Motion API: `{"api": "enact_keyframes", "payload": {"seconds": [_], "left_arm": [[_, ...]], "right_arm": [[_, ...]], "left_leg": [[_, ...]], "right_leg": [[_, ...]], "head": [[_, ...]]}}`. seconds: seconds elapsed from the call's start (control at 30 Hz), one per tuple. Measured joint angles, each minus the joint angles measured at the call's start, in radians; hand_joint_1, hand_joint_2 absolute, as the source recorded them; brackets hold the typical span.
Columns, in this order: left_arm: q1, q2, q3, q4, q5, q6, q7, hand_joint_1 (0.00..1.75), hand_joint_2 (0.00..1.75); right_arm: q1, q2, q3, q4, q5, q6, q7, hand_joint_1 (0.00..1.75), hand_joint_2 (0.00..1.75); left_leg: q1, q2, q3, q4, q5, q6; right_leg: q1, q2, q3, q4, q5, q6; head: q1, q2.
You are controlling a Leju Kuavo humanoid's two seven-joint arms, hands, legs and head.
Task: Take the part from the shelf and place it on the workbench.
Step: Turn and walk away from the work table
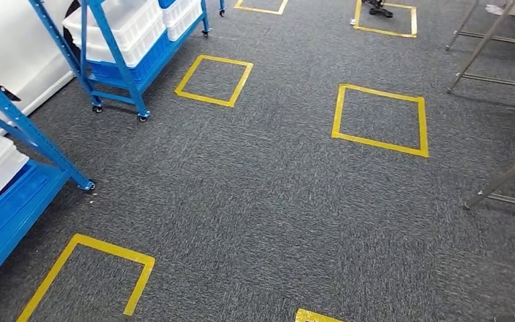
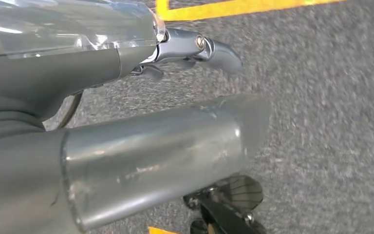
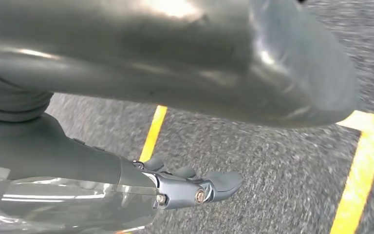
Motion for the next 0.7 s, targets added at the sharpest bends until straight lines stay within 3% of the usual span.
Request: {"api": "enact_keyframes", "payload": {"seconds": [0.03,0.07,0.13,0.2,0.27,0.3,0.37,0.43,0.47,0.5,0.53,0.57,0.63,0.7], "left_arm": [[0.002,0.001,0.001,0.000,-0.001,0.000,0.001,0.00,0.00],[0.004,0.002,0.001,0.000,-0.002,0.000,0.001,0.00,0.00],[0.005,0.002,0.001,0.000,-0.004,-0.001,0.001,0.00,0.00],[0.004,0.003,0.002,0.000,-0.006,-0.001,-0.001,0.00,0.00],[0.006,0.004,0.003,0.000,-0.007,-0.002,-0.006,0.00,0.00],[0.007,0.004,0.004,0.000,-0.008,-0.003,-0.008,0.00,0.00],[0.008,0.004,0.005,0.000,-0.011,-0.004,-0.010,0.00,0.00],[0.005,0.005,0.005,0.000,-0.014,-0.005,-0.012,0.00,0.00],[0.004,0.005,0.006,0.000,-0.015,-0.005,-0.012,0.00,0.00],[0.004,0.005,0.006,0.000,-0.016,-0.006,-0.012,0.00,0.00],[0.004,0.005,0.006,0.000,-0.017,-0.007,-0.012,0.00,0.00],[0.005,0.005,0.006,0.000,-0.017,-0.009,-0.012,0.00,0.00],[0.005,0.003,0.006,0.000,-0.019,-0.010,-0.012,0.00,0.00],[0.004,0.001,0.006,0.000,-0.019,-0.010,-0.012,0.00,0.00]], "right_arm": [[0.001,0.001,0.000,0.000,0.004,-0.001,0.004,0.00,0.00],[0.001,0.002,0.000,0.001,0.007,-0.002,0.008,0.00,0.00],[0.001,0.004,0.001,0.001,0.011,-0.002,0.014,0.00,0.00],[0.001,0.005,0.001,0.002,0.016,-0.003,0.018,0.00,0.00],[-0.002,0.007,0.001,0.002,0.019,-0.003,0.020,0.00,0.00],[-0.004,0.008,0.002,0.002,0.020,-0.003,0.020,0.00,0.00],[-0.004,0.010,0.002,0.002,0.021,-0.002,0.020,0.00,0.00],[0.001,0.011,0.002,0.003,0.021,-0.003,0.020,0.00,0.00],[0.003,0.011,0.002,0.003,0.021,-0.003,0.021,0.00,0.00],[0.005,0.011,0.002,0.003,0.021,-0.002,0.021,0.00,0.00],[0.006,0.011,0.002,0.004,0.022,-0.001,0.022,0.00,0.00],[0.007,0.011,0.002,0.004,0.022,0.001,0.023,0.00,0.00],[0.007,0.011,0.002,0.005,0.024,0.003,0.025,0.00,0.00],[0.007,0.011,0.002,0.005,0.025,0.005,0.027,0.00,0.00]], "left_leg": [[0.004,0.004,0.005,-0.006,0.011,-0.006],[0.008,0.012,0.029,-0.048,0.037,-0.011],[0.011,0.049,0.103,-0.179,0.092,-0.016],[0.009,0.072,0.139,-0.248,0.112,-0.004],[0.005,0.057,0.136,-0.251,0.113,0.015],[0.006,0.048,0.135,-0.254,0.116,0.022],[0.008,0.029,0.136,-0.260,0.124,0.036],[0.008,0.009,0.132,-0.262,0.130,0.044],[0.006,-0.003,0.129,-0.262,0.131,0.046],[0.005,-0.016,0.128,-0.261,0.132,0.047],[0.004,-0.029,0.127,-0.260,0.132,0.047],[0.003,-0.042,0.128,-0.260,0.133,0.047],[0.003,-0.069,0.129,-0.259,0.134,0.044],[0.003,-0.091,0.126,-0.258,0.137,0.035]], "right_leg": [[-0.002,-0.013,-0.001,0.003,-0.003,0.003],[-0.005,-0.025,-0.001,0.008,-0.007,0.007],[-0.009,-0.047,-0.002,0.024,-0.019,0.021],[-0.007,-0.064,0.000,0.037,-0.031,0.035],[-0.007,-0.079,0.004,0.039,-0.034,0.046],[-0.011,-0.077,0.006,0.042,-0.038,0.051],[-0.017,-0.037,-0.010,0.084,-0.074,0.062],[-0.021,0.015,-0.066,0.205,-0.144,0.067],[-0.022,0.026,-0.098,0.271,-0.171,0.067],[-0.022,0.031,-0.121,0.316,-0.181,0.066],[-0.022,0.033,-0.127,0.323,-0.170,0.063],[-0.022,0.038,-0.114,0.290,-0.139,0.059],[-0.021,0.071,-0.054,0.155,-0.064,0.049],[-0.018,0.101,-0.015,0.061,-0.029,0.041]], "head": [[0.000,0.000],[0.000,0.000],[-0.001,0.000],[0.001,0.000],[0.003,0.000],[0.004,0.000],[0.006,0.000],[0.010,0.000],[0.010,0.000],[0.010,0.000],[0.010,0.000],[0.010,0.000],[0.010,0.000],[0.010,0.000]]}}
